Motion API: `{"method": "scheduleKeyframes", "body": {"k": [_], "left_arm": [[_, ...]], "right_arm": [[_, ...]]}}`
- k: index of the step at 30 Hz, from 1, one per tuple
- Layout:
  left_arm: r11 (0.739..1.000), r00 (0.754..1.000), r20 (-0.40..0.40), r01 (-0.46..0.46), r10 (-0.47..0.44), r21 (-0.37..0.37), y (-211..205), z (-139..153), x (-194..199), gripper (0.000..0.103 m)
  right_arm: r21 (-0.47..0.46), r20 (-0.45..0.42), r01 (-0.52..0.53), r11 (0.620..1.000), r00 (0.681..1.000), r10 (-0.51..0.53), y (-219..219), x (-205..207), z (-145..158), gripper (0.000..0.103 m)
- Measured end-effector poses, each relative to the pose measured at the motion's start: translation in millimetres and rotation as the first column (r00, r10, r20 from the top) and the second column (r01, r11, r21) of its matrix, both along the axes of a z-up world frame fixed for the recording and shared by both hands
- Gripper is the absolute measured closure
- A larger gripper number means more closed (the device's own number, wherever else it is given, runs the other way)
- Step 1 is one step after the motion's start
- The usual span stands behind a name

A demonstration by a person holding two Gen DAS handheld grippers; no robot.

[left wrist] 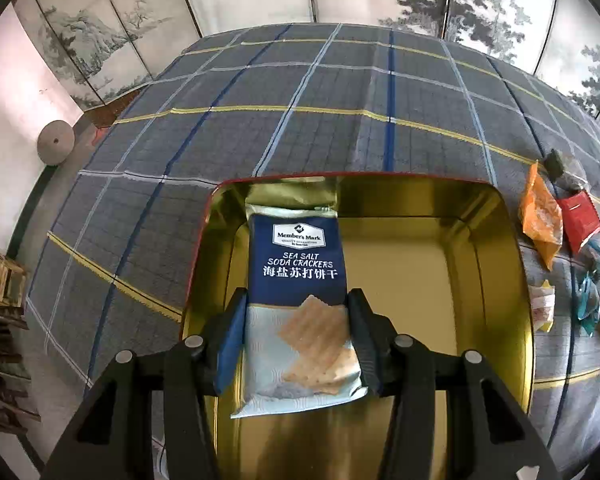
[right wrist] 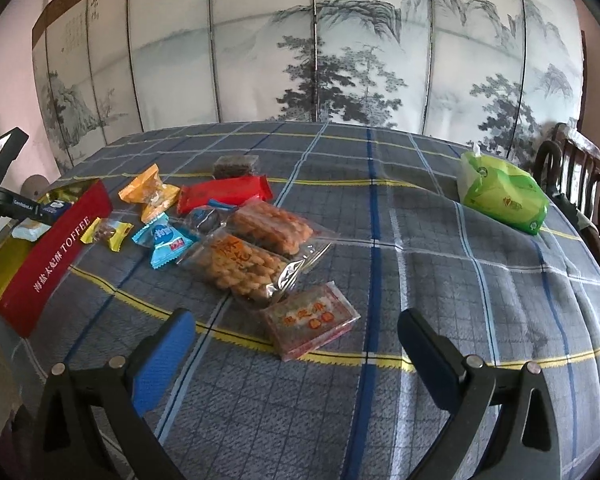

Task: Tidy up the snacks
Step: 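Carry the cracker pack over the gold tin and release it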

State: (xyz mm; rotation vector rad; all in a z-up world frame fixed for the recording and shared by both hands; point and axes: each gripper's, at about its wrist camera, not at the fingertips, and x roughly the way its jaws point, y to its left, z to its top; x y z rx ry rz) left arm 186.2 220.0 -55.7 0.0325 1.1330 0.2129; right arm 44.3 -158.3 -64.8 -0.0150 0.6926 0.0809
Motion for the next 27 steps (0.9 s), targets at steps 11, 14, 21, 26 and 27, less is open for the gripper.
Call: {"method": "scheduleKeyframes", "body": {"k": [11,14,21,26,27], "left_arm": [[0.999,1.000,0.019,0.024,-0.025,0.031,-7.5,4.3,-5.6,0.049],[0.999,0.998,0.045,0.035,-0.037,0.038,-11.0,12.3,-13.3,0.046],[1.000,0.991,0.130,0.022,-0.019,-0.022,-16.2,41.4,-46.0,0.044],[0.999,0.982,0.186,0.025,-0.020,-0.026,-27.1,64.0,-73.4,0.043],[0.999,0.980,0.200,0.021,-0.014,-0.029,-27.8,68.0,-79.7,0.042]], "right_arm": [[-0.014,-0.061,-0.026,1.000,0.998,0.025,-1.0,18.6,-4.0,0.000],[-0.046,-0.082,-0.058,0.997,0.995,0.054,-0.8,25.8,-5.1,0.000],[-0.112,-0.136,-0.179,0.978,0.977,0.163,-5.2,41.7,-13.3,0.001],[-0.088,-0.187,-0.219,0.972,0.962,0.200,-10.3,50.7,-19.5,0.035],[-0.073,-0.203,-0.227,0.971,0.957,0.209,-11.2,51.9,-21.3,0.037]]}}
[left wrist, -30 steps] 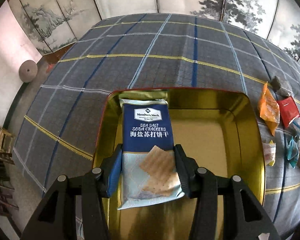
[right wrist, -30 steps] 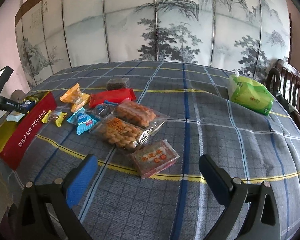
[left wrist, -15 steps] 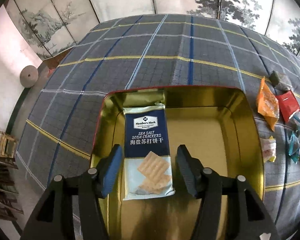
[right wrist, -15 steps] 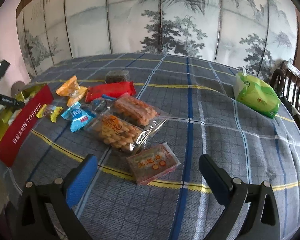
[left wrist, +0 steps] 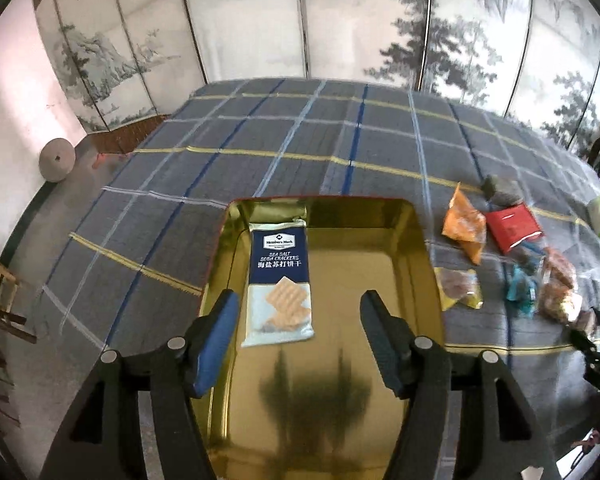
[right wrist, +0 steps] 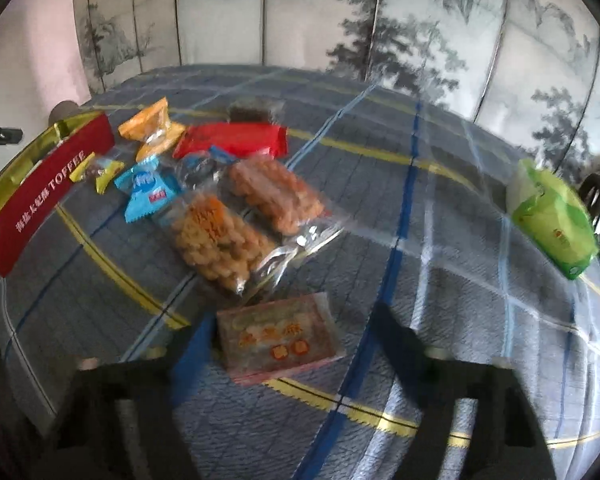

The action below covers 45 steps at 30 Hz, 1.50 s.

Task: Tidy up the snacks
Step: 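Carry the cracker pack over the gold tin and release it, then place the pastry box into the gold tin and open the right gripper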

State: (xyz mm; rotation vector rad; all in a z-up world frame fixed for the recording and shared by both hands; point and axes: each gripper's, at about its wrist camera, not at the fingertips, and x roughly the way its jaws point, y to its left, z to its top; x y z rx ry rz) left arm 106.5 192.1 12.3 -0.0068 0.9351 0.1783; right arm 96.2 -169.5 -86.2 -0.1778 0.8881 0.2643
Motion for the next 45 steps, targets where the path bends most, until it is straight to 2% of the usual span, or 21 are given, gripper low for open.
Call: {"method": "scheduleKeyframes", "body": {"k": [2,4,8,12,18,23,24,25,26,28,30,32,34,38,42,45], "left_arm": [[1.000,0.999,0.030,-0.012,0.012,-0.008,-1.0,8.9,-12.2,0.041],[0.999,0.998,0.054,-0.032,0.033,-0.013,0.5,15.5,-22.3,0.040],[0.997,0.992,0.098,-0.072,0.074,-0.021,9.9,23.8,-48.4,0.040],[0.995,0.988,0.117,-0.102,0.103,-0.007,17.9,27.2,-71.0,0.040],[0.992,0.984,0.127,-0.128,0.127,0.000,29.8,27.3,-92.6,0.040],[0.994,0.987,0.114,-0.108,0.110,-0.023,35.2,25.7,-93.6,0.039],[0.994,0.988,0.113,-0.103,0.105,-0.025,35.2,25.3,-93.2,0.036],[0.995,0.990,0.107,-0.093,0.095,-0.024,34.8,24.6,-91.9,0.029],[0.996,0.991,0.099,-0.084,0.086,-0.024,34.6,23.8,-90.5,0.016],[0.996,0.991,0.107,-0.081,0.084,-0.032,35.6,24.1,-90.6,0.006],[0.997,0.989,0.127,-0.071,0.072,-0.015,34.6,25.3,-91.0,0.006],[0.998,0.989,0.136,-0.062,0.060,0.009,32.9,25.0,-90.3,0.002],[0.998,0.989,0.138,-0.054,0.051,0.018,33.9,23.3,-88.2,0.001],[0.999,0.994,0.104,-0.045,0.043,0.010,39.0,14.4,-79.6,0.001],[0.999,0.995,0.088,-0.047,0.049,-0.022,45.8,6.3,-74.3,0.001],[0.999,0.996,0.069,-0.046,0.048,-0.029,46.2,0.2,-70.9,0.001]], "right_arm": [[0.025,-0.001,-0.002,1.000,1.000,0.002,-2.3,-1.4,0.6,0.049],[0.021,-0.002,-0.005,1.000,1.000,0.005,-1.0,-4.1,1.1,0.053],[0.048,-0.006,0.014,0.999,1.000,-0.013,1.6,-20.9,9.7,0.055],[0.125,0.036,-0.056,0.991,0.998,0.052,25.7,-43.9,36.6,0.055],[0.210,0.126,-0.261,0.942,0.963,0.238,108.5,-42.4,80.2,0.055],[0.215,0.173,-0.435,0.874,0.898,0.404,195.4,-12.3,99.1,0.055],[0.213,0.171,-0.459,0.863,0.887,0.429,210.8,-5.1,99.0,0.055],[0.204,0.165,-0.490,0.847,0.870,0.464,231.4,7.4,97.3,0.055],[0.186,0.159,-0.511,0.839,0.859,0.487,246.9,17.6,94.3,0.055],[0.164,0.134,-0.535,0.829,0.844,0.519,269.7,35.1,87.2,0.055],[0.155,0.092,-0.559,0.815,0.829,0.552,293.1,57.1,74.8,0.055],[0.139,0.057,-0.568,0.811,0.822,0.566,308.7,72.7,62.0,0.055],[0.146,0.033,-0.573,0.807,0.818,0.575,317.4,82.8,51.9,0.055],[0.140,-0.006,-0.568,0.811,0.819,0.574,333.8,104.0,32.9,0.055],[0.123,-0.010,-0.561,0.819,0.824,0.566,339.5,116.8,21.7,0.054],[0.146,0.004,-0.551,0.822,0.831,0.556,334.7,122.6,22.1,0.054]]}}
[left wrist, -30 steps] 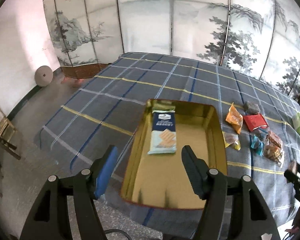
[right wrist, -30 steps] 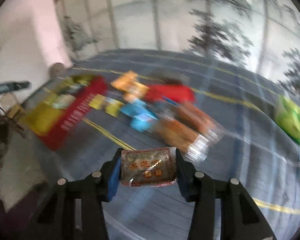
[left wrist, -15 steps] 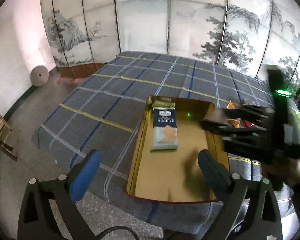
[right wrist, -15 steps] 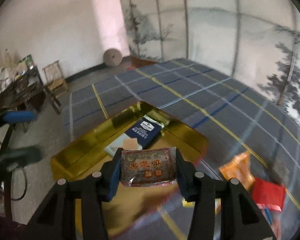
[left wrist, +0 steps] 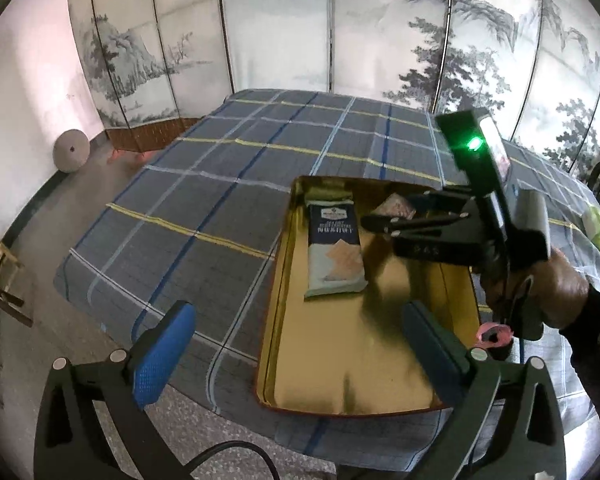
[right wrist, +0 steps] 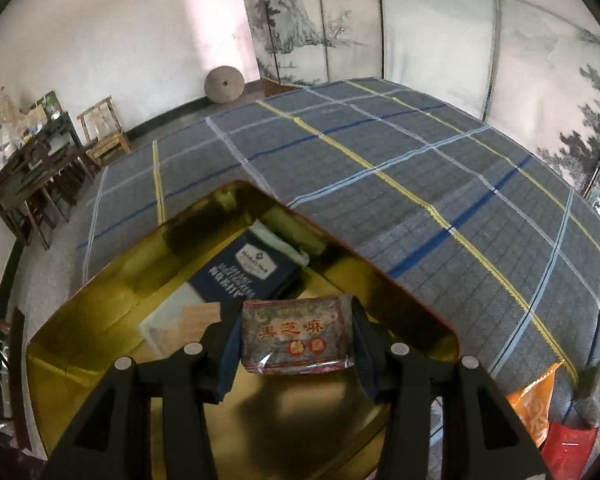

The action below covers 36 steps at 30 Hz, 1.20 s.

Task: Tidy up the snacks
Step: 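Place the pastry box into the gold tin and open the right gripper, then grasp the yellow-wrapped candy with the right gripper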

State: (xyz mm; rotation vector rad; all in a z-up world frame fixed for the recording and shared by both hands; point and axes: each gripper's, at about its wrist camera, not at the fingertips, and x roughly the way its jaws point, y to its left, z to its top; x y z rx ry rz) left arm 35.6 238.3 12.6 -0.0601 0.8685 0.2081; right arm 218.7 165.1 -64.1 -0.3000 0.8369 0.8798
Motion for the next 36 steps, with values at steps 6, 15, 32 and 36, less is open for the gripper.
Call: {"method": "scheduleKeyframes", "body": {"k": [6,15,32,36], "left_arm": [[1.000,1.000,0.001,0.010,-0.010,0.005,-1.6,-3.5,-1.0,0.001],[0.998,0.999,-0.047,0.010,-0.014,-0.069,-3.5,-13.9,5.5,0.001],[0.999,1.000,-0.012,0.028,-0.028,-0.031,-5.6,-9.3,1.0,0.001],[0.999,0.999,-0.006,0.041,-0.041,-0.012,-11.1,-5.5,1.9,0.001]], "right_arm": [[0.094,-0.016,0.007,0.996,1.000,-0.005,-36.7,-4.0,17.5,0.053],[0.159,-0.036,-0.016,0.987,0.999,0.022,-58.6,-7.9,35.8,0.053],[-0.245,0.108,-0.061,0.968,0.990,0.090,-118.0,-43.6,7.1,0.053],[-0.261,0.087,-0.099,0.960,0.988,0.125,-110.9,-38.4,-9.7,0.053]]}}
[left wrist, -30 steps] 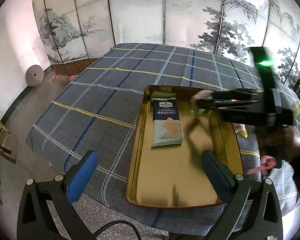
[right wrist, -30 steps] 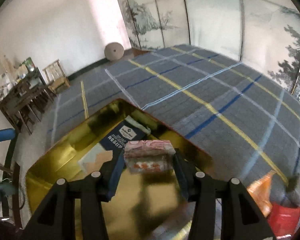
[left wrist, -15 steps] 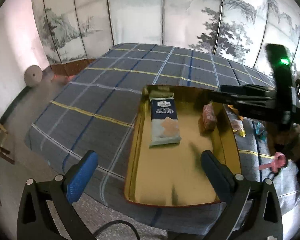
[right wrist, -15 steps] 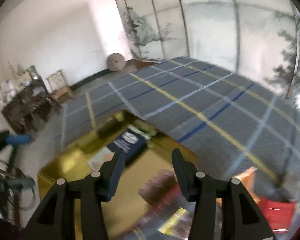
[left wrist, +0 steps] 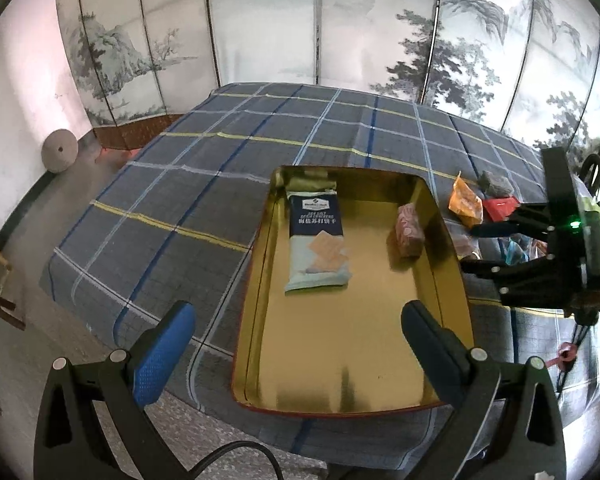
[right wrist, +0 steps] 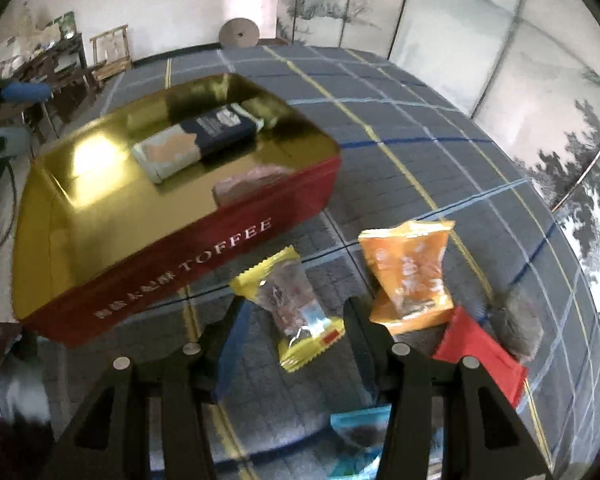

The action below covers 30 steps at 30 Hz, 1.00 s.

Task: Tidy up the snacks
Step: 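Grasp the yellow-wrapped candy with the right gripper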

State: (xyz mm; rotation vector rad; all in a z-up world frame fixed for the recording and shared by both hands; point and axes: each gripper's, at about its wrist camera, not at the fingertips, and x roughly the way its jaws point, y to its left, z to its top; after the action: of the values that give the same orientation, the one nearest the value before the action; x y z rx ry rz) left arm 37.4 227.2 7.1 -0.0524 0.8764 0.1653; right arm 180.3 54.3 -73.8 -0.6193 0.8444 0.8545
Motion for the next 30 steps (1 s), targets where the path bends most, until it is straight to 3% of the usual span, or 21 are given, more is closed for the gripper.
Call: {"method": "scheduleKeyframes", "body": {"k": [6,8,9,10,13,15,17,19,20,21,23,25,29,30], "left_arm": [[1.000,1.000,-0.010,0.012,-0.012,0.011,-7.5,-0.9,4.8,0.001],[1.000,1.000,-0.018,0.017,-0.017,0.015,-10.3,-2.0,5.9,0.001],[1.000,1.000,-0.020,0.021,-0.021,0.023,-13.1,-1.8,6.2,0.001],[0.999,0.999,-0.021,0.024,-0.024,0.030,-14.9,-0.9,6.2,0.001],[0.998,0.999,-0.010,0.043,-0.042,0.055,-22.1,4.7,4.5,0.001],[0.996,0.998,0.013,0.059,-0.060,0.063,-27.9,10.9,0.9,0.001],[0.994,0.996,0.023,0.086,-0.088,0.065,-36.2,14.4,-1.1,0.001],[0.990,0.992,0.019,0.127,-0.128,0.062,-47.9,16.6,-0.6,0.001],[0.986,0.987,0.013,0.158,-0.159,0.060,-57.1,17.6,0.1,0.001],[0.981,0.983,0.013,0.183,-0.184,0.061,-65.1,19.1,0.3,0.001],[0.970,0.972,0.017,0.233,-0.234,0.064,-82.6,21.4,1.0,0.001],[0.954,0.954,0.011,0.298,-0.298,0.044,-103.2,21.9,4.5,0.001],[0.920,0.920,-0.051,0.387,-0.390,-0.059,-134.6,13.8,25.9,0.001],[0.913,0.913,-0.077,0.392,-0.401,-0.112,-140.6,10.0,35.5,0.001]], "right_arm": [[0.031,-0.037,-0.021,0.999,0.999,0.022,9.1,12.4,-8.4,0.053],[0.059,-0.088,-0.009,0.998,0.996,0.014,10.5,20.6,-9.8,0.055],[0.072,-0.107,0.006,0.997,0.994,0.001,9.8,23.4,-9.6,0.060],[0.066,-0.101,0.024,0.998,0.995,-0.017,9.1,23.7,-9.4,0.076],[0.092,-0.123,0.104,0.990,0.988,-0.092,-6.8,18.9,-5.0,0.079],[0.193,-0.117,0.173,0.966,0.981,-0.153,-36.8,0.4,9.2,0.079],[0.293,-0.103,0.289,0.911,0.957,-0.271,-83.5,-24.3,24.8,0.079],[0.338,-0.083,0.421,0.842,0.904,-0.419,-133.8,-45.6,30.2,0.079],[0.354,-0.078,0.519,0.778,0.845,-0.528,-172.9,-58.6,28.7,0.079],[0.350,-0.071,0.569,0.744,0.808,-0.585,-191.1,-64.3,26.2,0.079],[0.315,-0.057,0.696,0.646,0.693,-0.719,-244.6,-77.2,15.7,0.079],[0.271,-0.043,0.777,0.568,0.600,-0.799,-283.4,-83.6,6.8,0.079],[0.248,-0.068,0.844,0.476,0.505,-0.860,-319.6,-86.0,-8.0,0.079],[0.245,-0.087,0.850,0.466,0.498,-0.863,-324.1,-84.9,-9.0,0.079]]}}
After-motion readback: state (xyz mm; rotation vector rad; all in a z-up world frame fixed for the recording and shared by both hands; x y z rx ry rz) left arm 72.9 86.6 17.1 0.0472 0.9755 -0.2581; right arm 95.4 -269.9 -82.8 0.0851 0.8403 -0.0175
